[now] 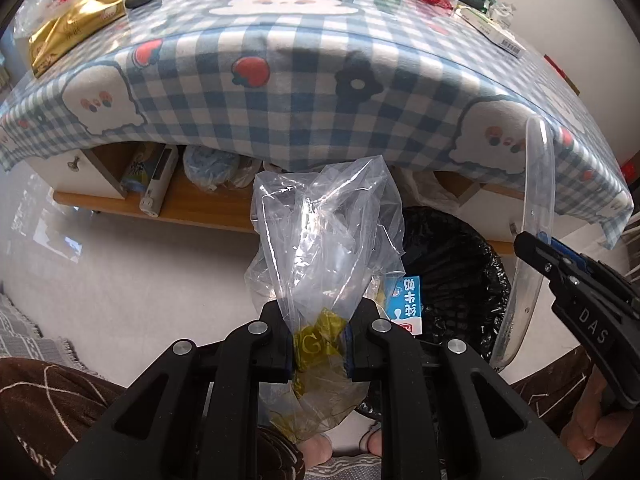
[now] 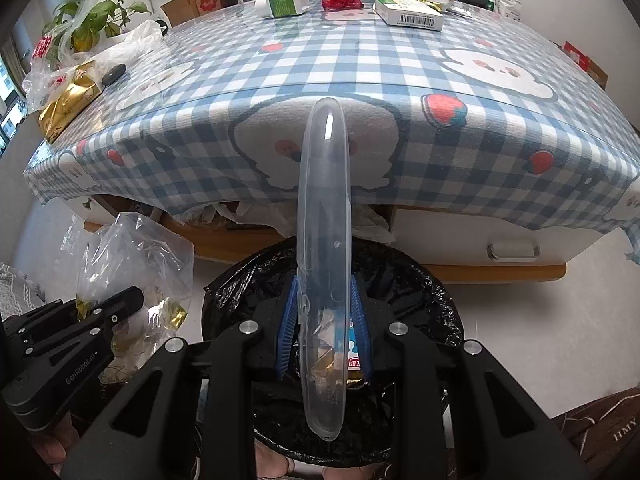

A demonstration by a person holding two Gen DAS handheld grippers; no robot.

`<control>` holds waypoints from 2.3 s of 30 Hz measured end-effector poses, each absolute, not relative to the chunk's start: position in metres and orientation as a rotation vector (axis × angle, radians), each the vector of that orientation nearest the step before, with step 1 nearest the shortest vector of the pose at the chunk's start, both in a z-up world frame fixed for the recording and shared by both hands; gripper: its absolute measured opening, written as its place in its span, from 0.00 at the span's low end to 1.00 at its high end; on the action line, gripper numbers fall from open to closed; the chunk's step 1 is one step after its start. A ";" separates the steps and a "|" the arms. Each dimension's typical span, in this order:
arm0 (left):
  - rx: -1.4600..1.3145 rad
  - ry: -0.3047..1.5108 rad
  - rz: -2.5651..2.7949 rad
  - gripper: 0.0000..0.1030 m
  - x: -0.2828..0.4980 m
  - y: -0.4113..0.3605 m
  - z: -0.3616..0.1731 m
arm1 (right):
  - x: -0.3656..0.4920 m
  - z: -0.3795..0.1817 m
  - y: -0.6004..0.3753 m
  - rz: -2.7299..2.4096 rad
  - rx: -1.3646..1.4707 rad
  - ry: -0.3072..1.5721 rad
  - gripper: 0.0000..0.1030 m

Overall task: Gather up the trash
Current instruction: 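Carry the plastic bag and clear tube toward the black trash bin, then open the right tool over the bin while the left tool releases the plastic bag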

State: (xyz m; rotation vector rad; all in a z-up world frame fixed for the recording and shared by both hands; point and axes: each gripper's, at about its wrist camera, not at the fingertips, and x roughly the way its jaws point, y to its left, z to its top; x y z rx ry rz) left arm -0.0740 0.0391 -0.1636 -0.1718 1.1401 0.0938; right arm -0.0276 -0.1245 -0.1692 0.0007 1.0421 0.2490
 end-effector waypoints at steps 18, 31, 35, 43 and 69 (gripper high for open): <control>-0.165 1.180 0.114 0.16 -0.065 0.041 -0.182 | -0.025 -0.198 -0.111 0.258 -0.012 1.040 0.38; -0.165 1.202 0.025 0.16 -0.053 -0.001 -0.186 | -0.034 -0.164 -0.154 0.199 0.017 0.993 0.84; -0.150 1.189 -0.004 0.16 -0.049 -0.020 -0.185 | -0.036 -0.161 -0.174 0.161 0.007 1.017 0.90; -0.140 1.171 -0.024 0.16 -0.044 -0.049 -0.180 | -0.043 -0.148 -0.213 0.115 -0.009 1.014 0.92; -0.037 1.108 -0.088 0.42 -0.045 -0.097 -0.169 | -0.051 -0.146 -0.254 0.067 0.017 1.000 0.92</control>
